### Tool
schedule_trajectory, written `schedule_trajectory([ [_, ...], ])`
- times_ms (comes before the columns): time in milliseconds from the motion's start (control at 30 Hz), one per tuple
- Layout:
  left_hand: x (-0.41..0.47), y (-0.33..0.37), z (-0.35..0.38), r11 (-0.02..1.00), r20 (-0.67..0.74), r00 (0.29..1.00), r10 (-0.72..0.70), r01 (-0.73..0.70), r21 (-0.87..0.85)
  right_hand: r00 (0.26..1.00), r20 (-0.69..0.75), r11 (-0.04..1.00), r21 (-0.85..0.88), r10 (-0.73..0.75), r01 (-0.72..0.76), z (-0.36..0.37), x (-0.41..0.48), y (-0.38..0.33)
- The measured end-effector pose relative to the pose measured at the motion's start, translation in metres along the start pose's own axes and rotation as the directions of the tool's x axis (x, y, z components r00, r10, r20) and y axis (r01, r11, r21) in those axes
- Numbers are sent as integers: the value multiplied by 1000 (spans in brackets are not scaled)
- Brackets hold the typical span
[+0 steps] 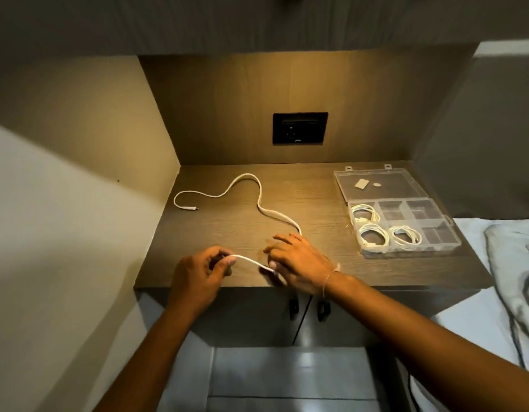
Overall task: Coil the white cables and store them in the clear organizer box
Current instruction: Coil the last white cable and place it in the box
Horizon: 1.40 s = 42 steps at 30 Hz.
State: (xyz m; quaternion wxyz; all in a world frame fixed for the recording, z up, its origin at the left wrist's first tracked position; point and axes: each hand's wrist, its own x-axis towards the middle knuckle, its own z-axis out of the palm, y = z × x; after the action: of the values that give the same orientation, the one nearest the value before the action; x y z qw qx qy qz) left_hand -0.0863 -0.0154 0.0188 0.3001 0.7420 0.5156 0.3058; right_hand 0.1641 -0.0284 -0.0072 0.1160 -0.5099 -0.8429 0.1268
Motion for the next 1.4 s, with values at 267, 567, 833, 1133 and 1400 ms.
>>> schedule_trajectory([
  [267, -1, 36, -4, 986, -110, 993, -50, 31, -163, 969, 131, 650, 721, 210, -238, 7, -73, -44],
  [567, -21, 90, 14, 982, -58, 995, 77, -85, -166, 946, -113, 714, 684, 302, -146, 15, -70, -60],
  [833, -50, 92, -35, 915, 226, 905, -360, 390, -103, 774, -310, 525, 850, 553, -35, -21, -114, -40],
  [1133, -80, 136, -26, 365, 725, 642, 249, 631, -684, 623, -487, 712, 683, 612, -165, -41, -136, -33],
  [1400, -30, 157, 80, 758, -209, 970, -125, -43, -650, 893, -194, 792, 562, 406, -238, -12, -167, -76],
])
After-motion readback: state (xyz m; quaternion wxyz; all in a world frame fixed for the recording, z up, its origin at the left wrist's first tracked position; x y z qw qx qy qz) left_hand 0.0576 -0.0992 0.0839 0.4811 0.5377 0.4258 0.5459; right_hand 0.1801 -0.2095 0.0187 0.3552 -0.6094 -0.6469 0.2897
